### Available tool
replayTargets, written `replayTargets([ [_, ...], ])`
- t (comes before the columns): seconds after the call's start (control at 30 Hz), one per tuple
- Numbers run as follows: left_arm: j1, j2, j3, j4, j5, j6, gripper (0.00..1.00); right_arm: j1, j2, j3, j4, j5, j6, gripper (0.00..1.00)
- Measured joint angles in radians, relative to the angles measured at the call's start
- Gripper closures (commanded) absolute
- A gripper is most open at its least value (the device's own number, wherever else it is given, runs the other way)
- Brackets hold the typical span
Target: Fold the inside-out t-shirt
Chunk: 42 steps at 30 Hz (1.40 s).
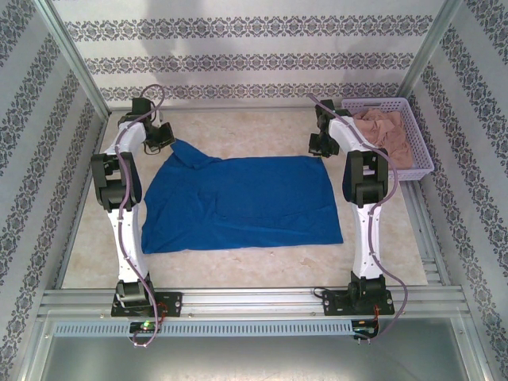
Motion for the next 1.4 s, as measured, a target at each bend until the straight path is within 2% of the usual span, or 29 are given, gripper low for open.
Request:
replayTargets([
  [0.23, 0.0, -0.035, -0.009, 0.0, 0.006, 0.0, 1.0, 0.0, -0.002, 0.001, 0.022, 0.001, -0.056, 0.93],
  [0.4, 0.0, -0.109, -0.057, 0.0, 0.007, -0.005, 1.0, -0.001, -0.066, -0.114, 0.115, -0.011, -0.143, 0.93],
  [0.73, 0.0, -0.302, -0.235, 0.014, 0.011, -0.031, 1.0, -0.034, -0.237, -0.314, 0.304, -0.132, -0.317, 0.9],
  [1.1, -0.004, -0.418, -0.375, 0.041, 0.04, -0.105, 1.0, -0.085, -0.288, -0.467, 0.456, -0.257, -0.441, 0.92],
  [1.4, -0.013, -0.617, -0.52, 0.071, 0.066, -0.184, 1.0, -0.094, -0.402, -0.624, 0.625, -0.341, -0.508, 0.93],
])
